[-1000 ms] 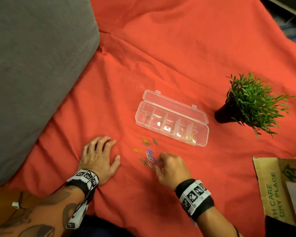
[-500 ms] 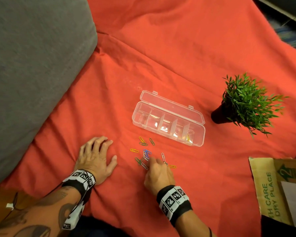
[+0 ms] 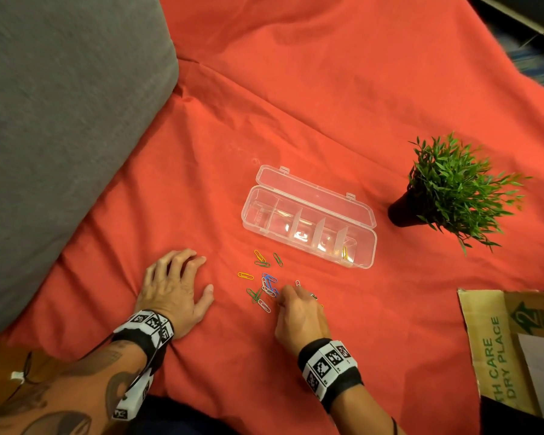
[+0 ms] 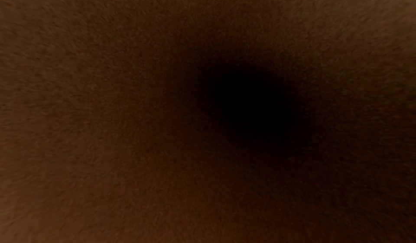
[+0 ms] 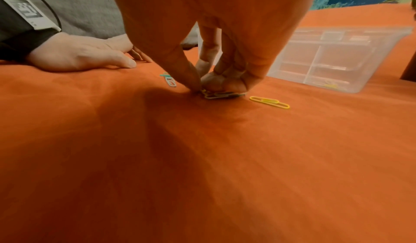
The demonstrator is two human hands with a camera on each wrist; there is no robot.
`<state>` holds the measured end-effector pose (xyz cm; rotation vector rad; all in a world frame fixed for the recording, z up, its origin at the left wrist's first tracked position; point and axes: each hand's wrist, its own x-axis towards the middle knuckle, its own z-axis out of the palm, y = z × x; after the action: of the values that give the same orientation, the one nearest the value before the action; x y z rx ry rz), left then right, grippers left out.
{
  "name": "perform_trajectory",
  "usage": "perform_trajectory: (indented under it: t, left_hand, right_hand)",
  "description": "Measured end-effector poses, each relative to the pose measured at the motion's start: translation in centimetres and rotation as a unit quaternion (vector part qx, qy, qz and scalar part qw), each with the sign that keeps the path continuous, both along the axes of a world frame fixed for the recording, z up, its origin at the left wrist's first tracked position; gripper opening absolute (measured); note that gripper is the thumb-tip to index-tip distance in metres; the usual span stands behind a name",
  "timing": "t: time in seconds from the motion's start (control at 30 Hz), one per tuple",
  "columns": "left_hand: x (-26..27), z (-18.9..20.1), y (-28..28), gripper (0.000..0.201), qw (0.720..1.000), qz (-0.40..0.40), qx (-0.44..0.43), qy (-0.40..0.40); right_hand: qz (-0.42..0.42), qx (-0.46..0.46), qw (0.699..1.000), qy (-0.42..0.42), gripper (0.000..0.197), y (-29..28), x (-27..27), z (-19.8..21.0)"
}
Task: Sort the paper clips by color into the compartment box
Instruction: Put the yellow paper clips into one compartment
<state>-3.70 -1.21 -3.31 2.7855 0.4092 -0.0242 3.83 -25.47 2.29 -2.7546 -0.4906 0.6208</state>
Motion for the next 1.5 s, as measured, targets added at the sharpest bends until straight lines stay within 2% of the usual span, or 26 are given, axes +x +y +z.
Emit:
perform_trajectory:
  t: [0.23,0.33,0.4,0.5,0.6,0.8,0.87,1.03,1.1,1.17,1.27,1.37,1.5]
  left_hand:
    - [-0.1,0.0,-0.1,0.062,1.000,0.001,0.001,-0.005]
    - [-0.1,0.0,0.0,0.062,1.000,0.002,0.002,-0.005]
    - [-0.1,0.0,0.0,0.062,1.000,0.001,0.002,-0.003]
    - [0.0,0.0,-0.1,0.062,1.000,0.002,0.003,-0.004]
    - [0.0,0.1,-0.2,0.062,1.000,0.003,0.003,-0.004]
    - [0.0,0.1,-0.1,0.062,1.000,-0.001,0.003,0.001]
    - [-0.1,0.1,-0.1,0.063,1.000,-0.002,0.003,0.004]
    - [0.0,0.1,-0.1,0.064,1.000,-0.002,0.003,0.008]
    - [0.0,0.1,-0.1,0.064,1.000,-0.001,0.004,0.007]
    - [-0.1,0.1,-0.1,0.064,1.000,0.000,0.003,0.006]
    - [-0.1,0.1,-0.1,0.064,1.000,0.000,0.005,0.006]
    - [-0.1,0.2,-0.2,0.064,1.000,0.002,0.002,0.007]
    - [0.0,0.2,-0.2,0.064,1.000,0.001,0.005,0.005]
  right_hand:
    - [0.038,-0.022,0.999,0.000,0.022,0.0,0.1,0.2]
    - [-0.057,0.079,0.995,-0.035,0.014,-0.6,1.9,1.8]
    - [-0.157,0.158,0.968,-0.114,0.012,-1.8,4.1,3.4]
    - [-0.225,0.175,0.938,-0.198,0.012,-4.5,7.6,5.9]
    - [-0.228,0.129,0.939,-0.222,0.009,-7.3,10.0,6.3]
    - [-0.197,0.076,0.964,-0.159,0.012,-8.7,10.5,4.2]
    - [-0.212,0.096,0.958,-0.169,0.014,-8.6,10.1,4.0]
    - [-0.219,0.172,0.925,-0.260,0.009,-7.4,8.1,4.8]
    - [-0.180,0.186,0.933,-0.249,0.006,-6.8,6.5,4.5]
    - [-0.120,0.177,0.959,-0.186,0.008,-6.3,4.8,3.2]
    - [-0.060,0.105,0.990,-0.079,0.014,-6.4,3.5,0.4]
    - [-0.043,0.060,0.997,-0.033,0.017,-6.3,3.1,-0.7]
    - [-0.015,0.002,1.000,-0.020,0.022,-5.3,2.9,-0.2]
